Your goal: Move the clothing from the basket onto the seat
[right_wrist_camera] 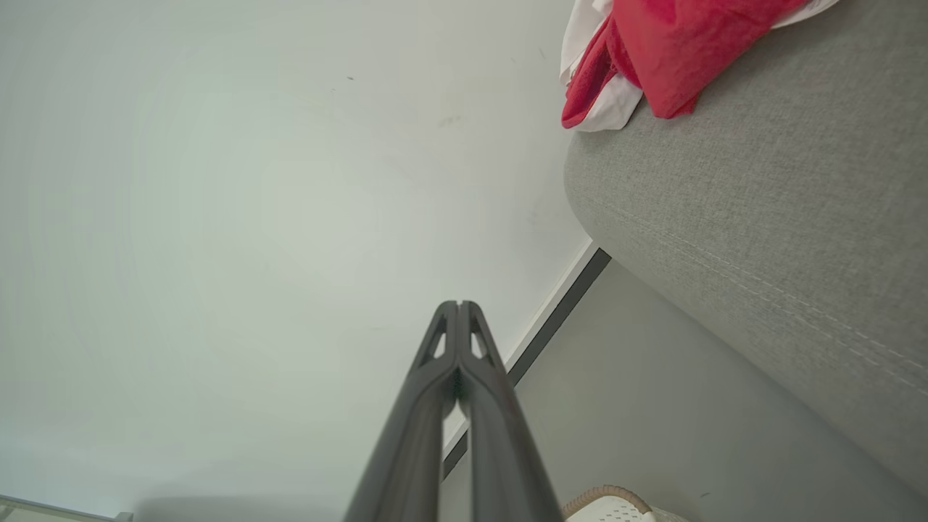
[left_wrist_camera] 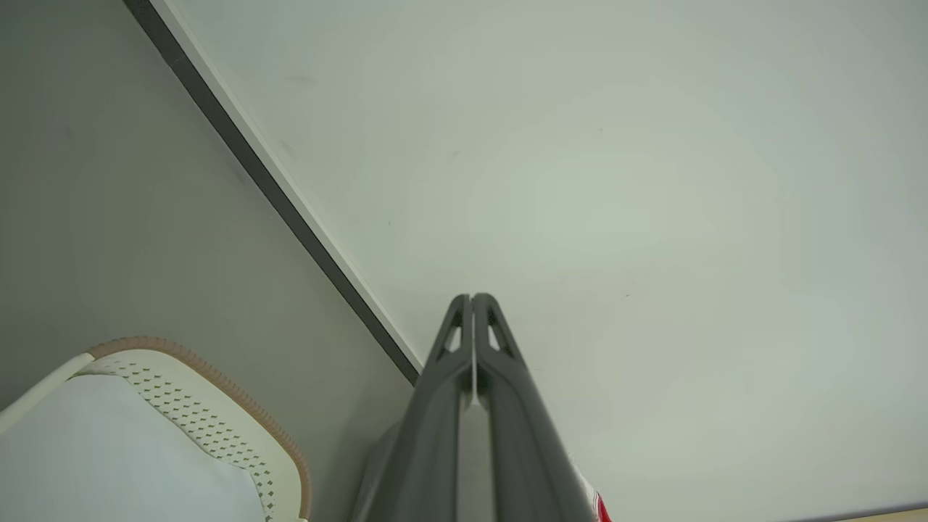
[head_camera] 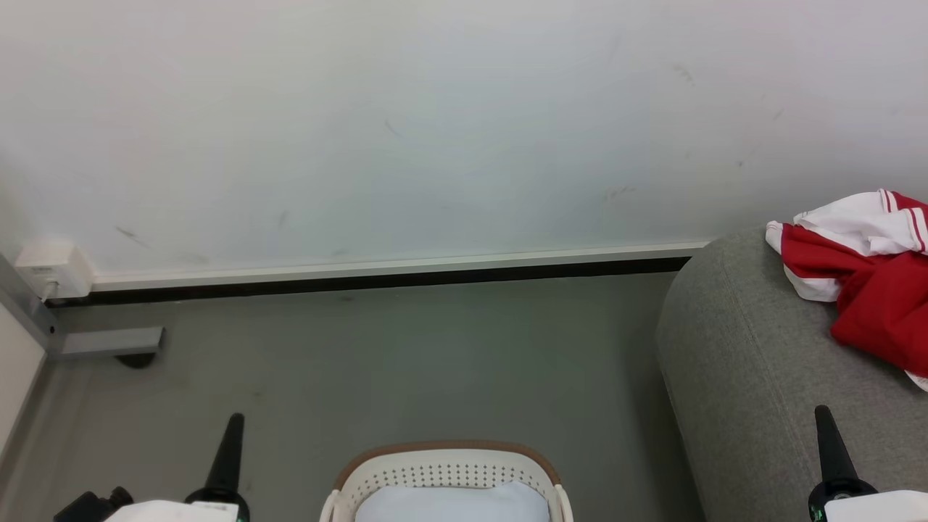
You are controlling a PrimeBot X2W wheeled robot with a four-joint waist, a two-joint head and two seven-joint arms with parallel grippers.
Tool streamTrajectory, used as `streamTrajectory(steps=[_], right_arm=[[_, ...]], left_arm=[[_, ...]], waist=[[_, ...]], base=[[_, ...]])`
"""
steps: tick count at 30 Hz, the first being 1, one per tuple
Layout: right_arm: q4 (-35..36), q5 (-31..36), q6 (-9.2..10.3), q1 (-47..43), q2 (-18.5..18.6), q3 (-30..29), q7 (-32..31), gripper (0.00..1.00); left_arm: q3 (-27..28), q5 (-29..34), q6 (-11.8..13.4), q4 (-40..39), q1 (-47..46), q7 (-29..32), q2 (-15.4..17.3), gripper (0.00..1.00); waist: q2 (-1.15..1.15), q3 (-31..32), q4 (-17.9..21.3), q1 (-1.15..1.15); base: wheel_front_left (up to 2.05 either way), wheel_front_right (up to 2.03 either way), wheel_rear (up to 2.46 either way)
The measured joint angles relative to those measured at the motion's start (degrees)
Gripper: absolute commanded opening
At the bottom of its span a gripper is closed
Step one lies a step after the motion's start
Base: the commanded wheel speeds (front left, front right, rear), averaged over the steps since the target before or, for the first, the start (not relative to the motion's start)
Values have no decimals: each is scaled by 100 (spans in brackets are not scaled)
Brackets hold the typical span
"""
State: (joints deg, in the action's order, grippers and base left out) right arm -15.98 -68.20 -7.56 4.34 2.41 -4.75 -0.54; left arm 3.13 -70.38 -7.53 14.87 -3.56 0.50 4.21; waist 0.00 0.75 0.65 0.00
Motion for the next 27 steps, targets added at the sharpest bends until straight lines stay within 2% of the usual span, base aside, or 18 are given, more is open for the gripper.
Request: streamTrajectory(steps=[27], right_arm=[[110,-1379,0,92,12,-103,-349,0]], left_arm=[[193,-1268,0,-40,-138,348,-82,0]], waist=[[0,-47,-34,0]], base=[[0,0,0]])
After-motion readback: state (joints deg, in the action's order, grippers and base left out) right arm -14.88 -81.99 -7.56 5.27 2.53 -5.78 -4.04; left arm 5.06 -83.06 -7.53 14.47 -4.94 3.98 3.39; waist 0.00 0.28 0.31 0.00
